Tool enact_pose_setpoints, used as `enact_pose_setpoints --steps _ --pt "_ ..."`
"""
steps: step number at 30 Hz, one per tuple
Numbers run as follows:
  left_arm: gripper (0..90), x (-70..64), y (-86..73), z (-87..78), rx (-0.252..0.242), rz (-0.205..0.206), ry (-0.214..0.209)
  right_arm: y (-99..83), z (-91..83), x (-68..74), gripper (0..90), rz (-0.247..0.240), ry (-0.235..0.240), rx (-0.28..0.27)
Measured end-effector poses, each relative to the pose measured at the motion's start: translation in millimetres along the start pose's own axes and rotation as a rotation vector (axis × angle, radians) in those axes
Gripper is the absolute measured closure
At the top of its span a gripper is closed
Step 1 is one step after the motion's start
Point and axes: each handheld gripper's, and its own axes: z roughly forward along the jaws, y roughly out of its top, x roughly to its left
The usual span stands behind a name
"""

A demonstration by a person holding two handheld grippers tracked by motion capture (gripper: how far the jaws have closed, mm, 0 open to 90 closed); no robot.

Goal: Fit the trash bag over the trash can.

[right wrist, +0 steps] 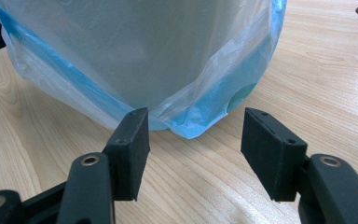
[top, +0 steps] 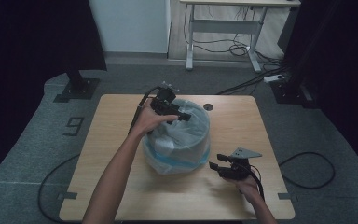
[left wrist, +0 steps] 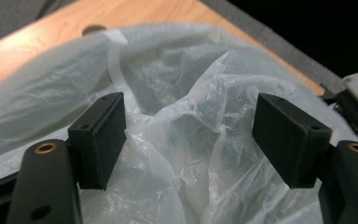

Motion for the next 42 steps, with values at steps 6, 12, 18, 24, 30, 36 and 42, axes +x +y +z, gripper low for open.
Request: enact_pose_setpoints --steps 6,12,18,24,30,36,42 --pt "26.8 0.5 2.4 16.1 0.062 -0.002 0.014 -0.6 0.2 -0.4 41.0 0.001 0.001 0.003" --pt "26.4 0.3 2.7 32.4 0.127 0.002 0.038 -1.6 0.9 -0.3 41.0 0.003 0.001 0.009" --pt "26.9 0.3 4.2 39.6 0.161 -0.002 0.059 -2.4 1.3 -0.6 41.0 0.001 0.000 0.013" --pt "27.6 -2.9 4.2 36.3 0.153 0.012 0.085 -2.3 0.6 -0.5 41.0 0.000 -0.004 0.013" --pt "27.5 -7.9 2.5 3.9 0.060 0.023 0.057 -1.8 -0.8 -1.5 41.0 0.002 -0.006 0.008" --pt "27.3 -10.4 -11.3 -23.2 0.045 0.036 0.073 -2.4 -0.1 -0.7 41.0 0.002 -0.005 0.013" --pt "27.4 -10.3 -25.3 -27.5 0.087 0.050 0.077 -2.6 0.5 0.2 41.0 -0.002 -0.005 0.016"
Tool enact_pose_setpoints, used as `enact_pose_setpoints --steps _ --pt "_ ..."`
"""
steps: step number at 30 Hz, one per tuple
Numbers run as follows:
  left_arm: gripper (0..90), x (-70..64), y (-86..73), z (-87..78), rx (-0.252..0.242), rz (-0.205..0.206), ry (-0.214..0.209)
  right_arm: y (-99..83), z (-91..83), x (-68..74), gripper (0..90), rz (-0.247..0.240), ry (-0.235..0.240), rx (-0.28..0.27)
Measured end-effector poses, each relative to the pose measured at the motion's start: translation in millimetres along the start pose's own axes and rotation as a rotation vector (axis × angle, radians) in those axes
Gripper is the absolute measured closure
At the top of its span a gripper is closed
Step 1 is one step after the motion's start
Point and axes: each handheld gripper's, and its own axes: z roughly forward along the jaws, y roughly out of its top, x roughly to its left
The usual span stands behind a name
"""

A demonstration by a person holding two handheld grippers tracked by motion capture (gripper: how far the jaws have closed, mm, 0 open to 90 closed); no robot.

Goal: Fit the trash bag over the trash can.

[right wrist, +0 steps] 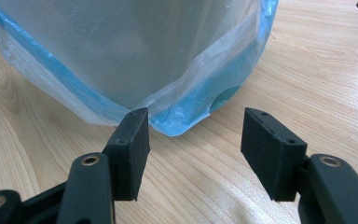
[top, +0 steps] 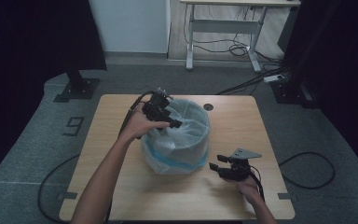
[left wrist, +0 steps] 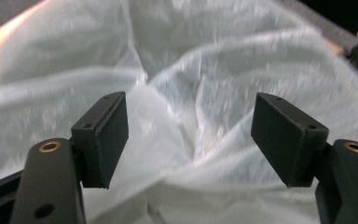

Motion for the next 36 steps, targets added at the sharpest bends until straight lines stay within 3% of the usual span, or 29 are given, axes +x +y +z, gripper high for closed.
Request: enact_pose_setpoints --steps 13,19,23,30,36 --pt "27.1 -5.9 1.6 27.5 0.146 0.020 -0.006 -1.4 -1.9 -3.3 40.9 0.011 -0.009 -0.001" --pt "27.4 -6.0 3.1 28.7 0.164 0.012 -0.008 -0.8 -2.7 -3.2 40.9 0.013 -0.010 -0.004" --pt "27.3 -5.7 -0.1 24.5 0.124 0.013 -0.013 -0.6 -3.1 -3.0 40.9 0.010 -0.010 -0.005" --pt "27.4 -6.8 -12.2 -0.9 -0.044 0.015 -0.031 -0.5 -5.3 -4.8 40.9 0.015 -0.017 -0.009" --pt "27.3 -10.8 -32.1 -23.3 -0.165 0.020 -0.038 -0.6 -6.5 -4.8 40.9 0.013 -0.022 -0.011"
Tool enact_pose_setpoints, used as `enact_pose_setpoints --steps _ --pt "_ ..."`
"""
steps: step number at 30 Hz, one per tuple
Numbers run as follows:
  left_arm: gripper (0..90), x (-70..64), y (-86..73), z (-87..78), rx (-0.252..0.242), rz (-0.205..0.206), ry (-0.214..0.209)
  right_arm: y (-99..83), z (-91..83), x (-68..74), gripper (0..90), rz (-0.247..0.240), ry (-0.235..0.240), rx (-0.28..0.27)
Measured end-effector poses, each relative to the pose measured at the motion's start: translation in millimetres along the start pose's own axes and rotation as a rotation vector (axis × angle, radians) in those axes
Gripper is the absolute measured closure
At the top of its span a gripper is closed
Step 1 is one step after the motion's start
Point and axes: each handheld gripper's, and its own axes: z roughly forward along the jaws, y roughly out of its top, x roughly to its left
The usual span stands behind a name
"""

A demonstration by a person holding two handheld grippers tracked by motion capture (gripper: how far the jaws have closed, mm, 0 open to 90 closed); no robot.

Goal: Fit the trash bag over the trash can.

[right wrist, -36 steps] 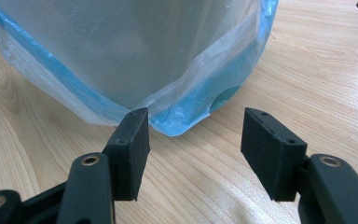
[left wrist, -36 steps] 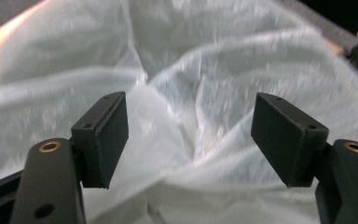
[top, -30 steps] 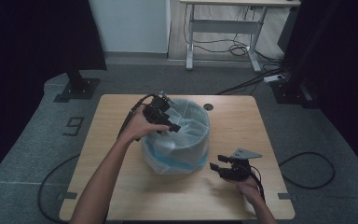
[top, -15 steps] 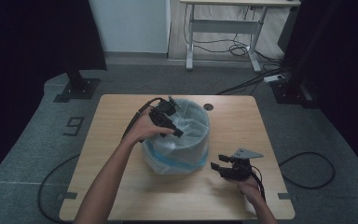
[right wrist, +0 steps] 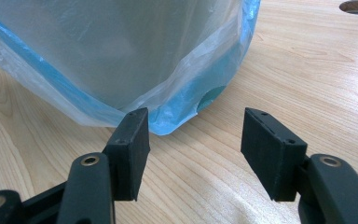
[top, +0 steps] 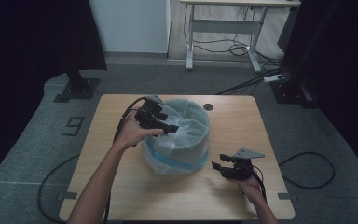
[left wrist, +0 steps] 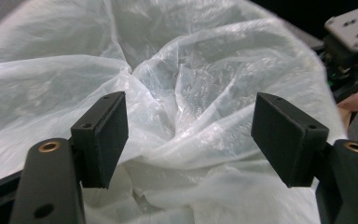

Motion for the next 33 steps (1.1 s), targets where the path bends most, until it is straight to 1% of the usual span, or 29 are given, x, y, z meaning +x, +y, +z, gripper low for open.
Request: enact_pose_setpoints --steps 6,11,14,15,18,20,22,26,29,33 --pt "27.2 -6.9 -20.0 -19.7 -0.093 0.003 0.005 -0.2 -1.7 -0.4 40.9 0.003 -0.003 0.000" --pt "27.1 -8.0 -35.2 -31.3 -0.128 -0.002 0.023 -0.9 -3.1 -1.8 40.9 0.008 -0.007 -0.005" --pt "27.1 -8.0 -43.2 -36.2 -0.133 -0.003 0.033 -1.4 -4.0 -2.9 40.8 0.012 -0.010 -0.007" --pt "27.1 -8.2 -45.9 -37.4 -0.134 -0.007 0.031 -1.6 -4.4 -3.4 40.8 0.011 -0.011 -0.006" --pt "26.7 -11.1 -53.6 -40.1 -0.121 0.004 0.055 -2.3 -4.9 -4.9 40.7 0.016 -0.015 -0.006" --pt "26.6 -10.7 -59.7 -41.6 -0.124 -0.005 0.056 -2.7 -5.2 -5.6 40.6 0.020 -0.017 -0.007" --pt "26.7 -9.6 -66.3 -43.5 -0.126 -0.011 0.068 -3.1 -5.6 -6.4 40.6 0.021 -0.021 -0.007" --pt "26.6 -6.5 -80.1 -49.5 -0.142 -0.028 0.075 -3.8 -6.2 -8.2 40.6 0.026 -0.026 -0.006" --pt "26.6 -4.0 -90.3 -51.8 -0.154 -0.050 0.076 -4.7 -6.1 -9.7 40.6 0.031 -0.032 -0.004" --pt "26.6 -0.8 -100.9 -53.6 -0.164 -0.067 0.079 -6.3 -5.8 -11.4 40.6 0.033 -0.045 0.003"
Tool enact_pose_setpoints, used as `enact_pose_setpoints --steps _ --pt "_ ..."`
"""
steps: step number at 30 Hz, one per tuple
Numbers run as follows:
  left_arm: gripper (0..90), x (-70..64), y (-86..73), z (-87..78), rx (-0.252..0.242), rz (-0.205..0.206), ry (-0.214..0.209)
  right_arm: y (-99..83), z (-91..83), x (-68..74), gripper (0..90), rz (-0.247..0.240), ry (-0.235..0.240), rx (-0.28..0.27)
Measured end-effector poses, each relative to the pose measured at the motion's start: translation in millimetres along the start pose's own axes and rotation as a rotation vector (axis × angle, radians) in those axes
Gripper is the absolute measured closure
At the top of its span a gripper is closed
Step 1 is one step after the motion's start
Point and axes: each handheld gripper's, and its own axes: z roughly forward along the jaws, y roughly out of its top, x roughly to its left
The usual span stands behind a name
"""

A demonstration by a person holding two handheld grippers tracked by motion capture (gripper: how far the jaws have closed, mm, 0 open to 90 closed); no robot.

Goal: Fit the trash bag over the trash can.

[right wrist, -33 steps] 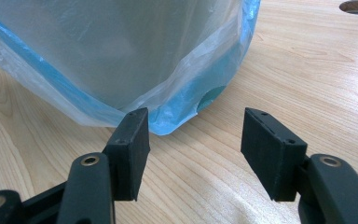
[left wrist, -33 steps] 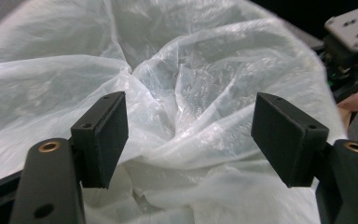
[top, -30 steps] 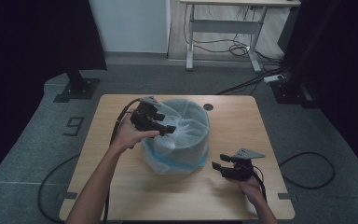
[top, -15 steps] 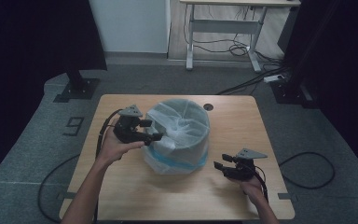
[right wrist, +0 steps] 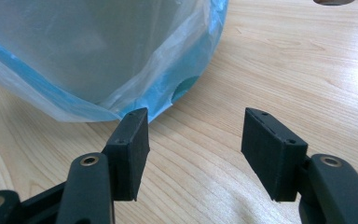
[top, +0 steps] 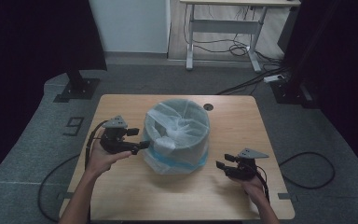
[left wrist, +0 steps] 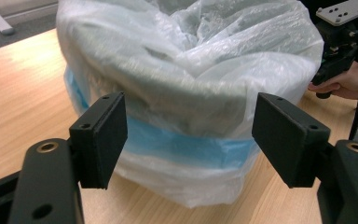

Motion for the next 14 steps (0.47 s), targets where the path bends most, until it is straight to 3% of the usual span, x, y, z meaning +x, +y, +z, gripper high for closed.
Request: enact_pose_setpoints --steps 14 --pt "25.9 7.4 -16.5 -6.2 0.006 -0.017 0.024 -1.7 0.3 -4.0 39.2 0.002 -0.023 0.006"
